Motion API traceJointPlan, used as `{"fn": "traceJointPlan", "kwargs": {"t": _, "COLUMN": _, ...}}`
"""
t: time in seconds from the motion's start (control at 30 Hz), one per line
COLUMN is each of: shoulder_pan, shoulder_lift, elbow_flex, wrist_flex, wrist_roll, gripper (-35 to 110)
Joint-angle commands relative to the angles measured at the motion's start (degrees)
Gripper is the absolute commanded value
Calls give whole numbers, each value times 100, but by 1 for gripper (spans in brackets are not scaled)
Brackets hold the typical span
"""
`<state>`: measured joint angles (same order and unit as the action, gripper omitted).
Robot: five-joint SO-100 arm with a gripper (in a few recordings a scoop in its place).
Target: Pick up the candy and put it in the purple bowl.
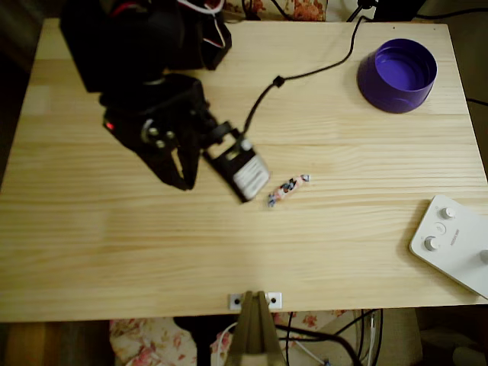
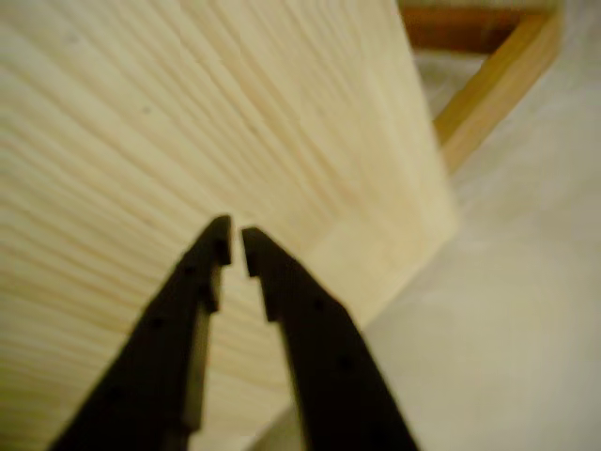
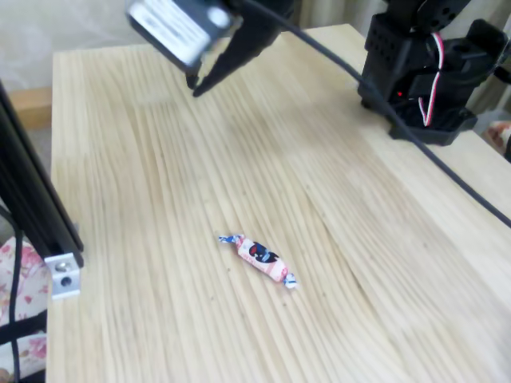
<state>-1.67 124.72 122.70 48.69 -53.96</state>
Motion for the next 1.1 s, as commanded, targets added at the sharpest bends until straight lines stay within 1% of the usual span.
{"fn": "traceJointPlan", "kwargs": {"t": 0.0, "shoulder_pan": -325, "shoulder_lift": 62, "elbow_flex": -712, "wrist_flex": 352, "wrist_roll": -791, "gripper": 1}}
{"fn": "traceJointPlan", "kwargs": {"t": 0.07, "shoulder_pan": -527, "shoulder_lift": 9, "elbow_flex": -835, "wrist_flex": 721, "wrist_roll": -1195, "gripper": 1}}
{"fn": "traceJointPlan", "kwargs": {"t": 0.13, "shoulder_pan": -721, "shoulder_lift": -26, "elbow_flex": -844, "wrist_flex": 853, "wrist_roll": -1459, "gripper": 1}}
{"fn": "traceJointPlan", "kwargs": {"t": 0.27, "shoulder_pan": -1090, "shoulder_lift": -229, "elbow_flex": -888, "wrist_flex": 1055, "wrist_roll": -2514, "gripper": 1}}
{"fn": "traceJointPlan", "kwargs": {"t": 0.43, "shoulder_pan": -1591, "shoulder_lift": -729, "elbow_flex": -1239, "wrist_flex": 940, "wrist_roll": -3094, "gripper": 0}}
{"fn": "traceJointPlan", "kwargs": {"t": 0.57, "shoulder_pan": -1898, "shoulder_lift": -1327, "elbow_flex": -1925, "wrist_flex": 1292, "wrist_roll": -3516, "gripper": 0}}
{"fn": "traceJointPlan", "kwargs": {"t": 0.7, "shoulder_pan": -2030, "shoulder_lift": -1608, "elbow_flex": -2118, "wrist_flex": 1301, "wrist_roll": -3990, "gripper": 0}}
{"fn": "traceJointPlan", "kwargs": {"t": 0.77, "shoulder_pan": -2118, "shoulder_lift": -1679, "elbow_flex": -2215, "wrist_flex": 1494, "wrist_roll": -4096, "gripper": 3}}
{"fn": "traceJointPlan", "kwargs": {"t": 0.93, "shoulder_pan": -2461, "shoulder_lift": -1951, "elbow_flex": -2452, "wrist_flex": 2048, "wrist_roll": -4131, "gripper": 2}}
{"fn": "traceJointPlan", "kwargs": {"t": 1.07, "shoulder_pan": -2549, "shoulder_lift": -2312, "elbow_flex": -2689, "wrist_flex": 2074, "wrist_roll": -4078, "gripper": 3}}
